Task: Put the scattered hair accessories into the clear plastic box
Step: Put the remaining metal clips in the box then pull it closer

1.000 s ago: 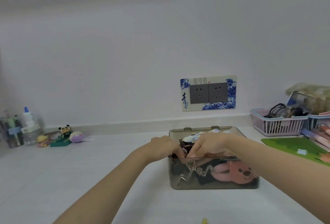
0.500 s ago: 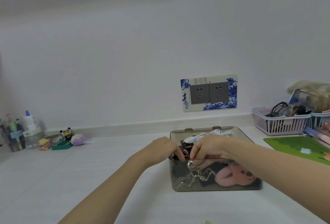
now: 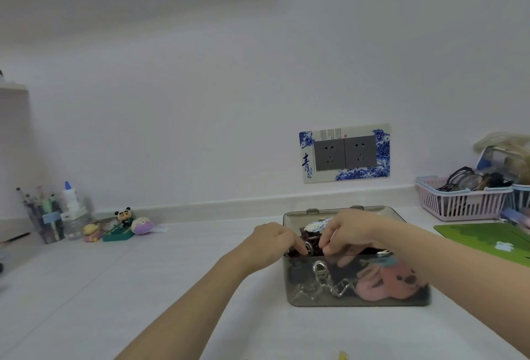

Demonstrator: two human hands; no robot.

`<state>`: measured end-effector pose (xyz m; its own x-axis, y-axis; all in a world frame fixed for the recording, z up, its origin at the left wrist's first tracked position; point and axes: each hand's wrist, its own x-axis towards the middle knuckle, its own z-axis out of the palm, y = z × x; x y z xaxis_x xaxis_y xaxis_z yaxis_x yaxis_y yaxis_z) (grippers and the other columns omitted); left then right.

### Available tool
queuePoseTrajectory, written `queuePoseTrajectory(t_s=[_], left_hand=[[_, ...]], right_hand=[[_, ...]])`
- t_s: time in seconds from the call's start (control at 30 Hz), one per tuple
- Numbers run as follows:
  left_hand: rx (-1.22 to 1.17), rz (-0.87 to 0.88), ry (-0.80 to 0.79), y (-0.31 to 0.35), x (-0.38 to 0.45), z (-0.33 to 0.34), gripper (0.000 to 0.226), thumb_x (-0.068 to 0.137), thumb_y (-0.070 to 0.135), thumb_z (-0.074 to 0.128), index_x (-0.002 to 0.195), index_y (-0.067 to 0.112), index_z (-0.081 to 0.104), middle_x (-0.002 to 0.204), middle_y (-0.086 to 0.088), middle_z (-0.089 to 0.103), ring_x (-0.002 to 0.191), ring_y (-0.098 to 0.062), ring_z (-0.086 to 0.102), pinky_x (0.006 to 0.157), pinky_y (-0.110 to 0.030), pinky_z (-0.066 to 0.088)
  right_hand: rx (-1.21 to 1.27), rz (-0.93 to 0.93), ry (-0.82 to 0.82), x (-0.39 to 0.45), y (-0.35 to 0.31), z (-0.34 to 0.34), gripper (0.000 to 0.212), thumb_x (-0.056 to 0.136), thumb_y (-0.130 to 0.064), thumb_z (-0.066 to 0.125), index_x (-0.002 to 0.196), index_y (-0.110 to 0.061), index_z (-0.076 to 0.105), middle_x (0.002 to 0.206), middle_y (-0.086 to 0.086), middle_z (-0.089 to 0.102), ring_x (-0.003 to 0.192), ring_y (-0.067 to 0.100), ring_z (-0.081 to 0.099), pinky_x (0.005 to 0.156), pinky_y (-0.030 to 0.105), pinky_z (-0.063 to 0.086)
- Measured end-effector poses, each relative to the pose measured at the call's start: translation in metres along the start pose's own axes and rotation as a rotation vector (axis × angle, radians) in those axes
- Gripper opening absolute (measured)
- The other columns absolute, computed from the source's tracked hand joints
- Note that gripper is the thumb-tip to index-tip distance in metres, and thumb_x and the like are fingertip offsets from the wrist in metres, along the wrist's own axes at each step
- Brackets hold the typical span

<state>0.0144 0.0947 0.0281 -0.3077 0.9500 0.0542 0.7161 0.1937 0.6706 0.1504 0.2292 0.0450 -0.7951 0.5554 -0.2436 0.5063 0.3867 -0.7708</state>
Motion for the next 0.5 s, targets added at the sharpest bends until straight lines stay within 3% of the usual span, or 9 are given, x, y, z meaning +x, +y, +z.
queuePoseTrajectory(t_s=[0.07, 0.17, 0.23, 0.3, 0.37, 0.43, 0.5], left_hand=[[-0.014, 0.03, 0.043, 0.003, -0.009, -0.002, 0.039, 0.069, 0.032, 0.035, 0.074, 0.033, 0.074, 0.107, 0.013, 0.07, 0.107, -0.008, 0.059, 0.095, -0.024, 0.042], [-0.034, 0.053, 0.141, 0.007, -0.026, -0.005, 0.036, 0.078, 0.031, 0.039, 0.081, 0.034, 0.075, 0.106, 0.006, 0.071, 0.104, -0.006, 0.06, 0.093, -0.025, 0.044], [-0.052, 0.073, 0.211, 0.009, -0.04, -0.004, 0.034, 0.087, 0.023, 0.041, 0.088, 0.027, 0.075, 0.105, 0.008, 0.07, 0.103, 0.0, 0.058, 0.086, -0.016, 0.04], [-0.027, 0.078, 0.268, 0.009, -0.06, -0.003, 0.033, 0.092, 0.018, 0.042, 0.092, 0.024, 0.075, 0.106, 0.015, 0.066, 0.102, 0.004, 0.054, 0.082, -0.013, 0.037], [0.028, 0.052, 0.266, 0.002, -0.079, -0.001, 0.032, 0.093, 0.018, 0.042, 0.093, 0.028, 0.073, 0.109, 0.017, 0.062, 0.105, 0.002, 0.051, 0.087, -0.018, 0.038], [0.099, 0.016, 0.221, -0.009, -0.097, 0.002, 0.032, 0.093, 0.018, 0.043, 0.096, 0.031, 0.071, 0.108, 0.018, 0.06, 0.103, 0.003, 0.052, 0.088, -0.02, 0.04], [0.141, -0.021, 0.178, -0.022, -0.116, 0.006, 0.031, 0.092, 0.019, 0.044, 0.097, 0.033, 0.07, 0.108, 0.017, 0.06, 0.1, 0.005, 0.053, 0.084, -0.017, 0.04]], right_hand=[[-0.047, -0.06, 0.079, -0.008, -0.003, -0.004, 0.008, 0.08, -0.004, 0.068, 0.086, -0.009, 0.068, 0.082, 0.012, 0.072, 0.073, 0.02, 0.069, 0.077, 0.032, 0.059], [-0.071, -0.154, 0.155, -0.028, -0.008, -0.002, 0.007, 0.08, -0.011, 0.069, 0.086, -0.015, 0.068, 0.081, 0.007, 0.072, 0.059, 0.011, 0.064, 0.067, 0.032, 0.054], [-0.128, -0.245, 0.249, -0.043, -0.01, 0.004, 0.011, 0.08, -0.015, 0.069, 0.091, -0.017, 0.069, 0.08, -0.001, 0.069, 0.057, 0.002, 0.061, 0.058, 0.02, 0.051], [-0.173, -0.344, 0.328, -0.06, -0.01, 0.015, 0.012, 0.08, -0.018, 0.069, 0.092, -0.019, 0.07, 0.081, -0.006, 0.067, 0.067, 0.004, 0.061, 0.059, 0.014, 0.043], [-0.14, -0.414, 0.308, -0.076, -0.009, 0.028, 0.012, 0.08, -0.018, 0.07, 0.092, -0.019, 0.07, 0.083, -0.003, 0.07, 0.068, 0.004, 0.063, 0.059, 0.013, 0.042], [-0.09, -0.431, 0.203, -0.09, -0.005, 0.042, 0.013, 0.082, -0.014, 0.068, 0.095, -0.014, 0.069, 0.084, -0.001, 0.069, 0.053, -0.005, 0.06, 0.046, 0.008, 0.042], [-0.103, -0.441, 0.123, -0.097, 0.001, 0.056, 0.013, 0.081, -0.015, 0.068, 0.094, -0.016, 0.069, 0.087, -0.001, 0.07, 0.063, -0.004, 0.064, 0.052, 0.005, 0.046]])
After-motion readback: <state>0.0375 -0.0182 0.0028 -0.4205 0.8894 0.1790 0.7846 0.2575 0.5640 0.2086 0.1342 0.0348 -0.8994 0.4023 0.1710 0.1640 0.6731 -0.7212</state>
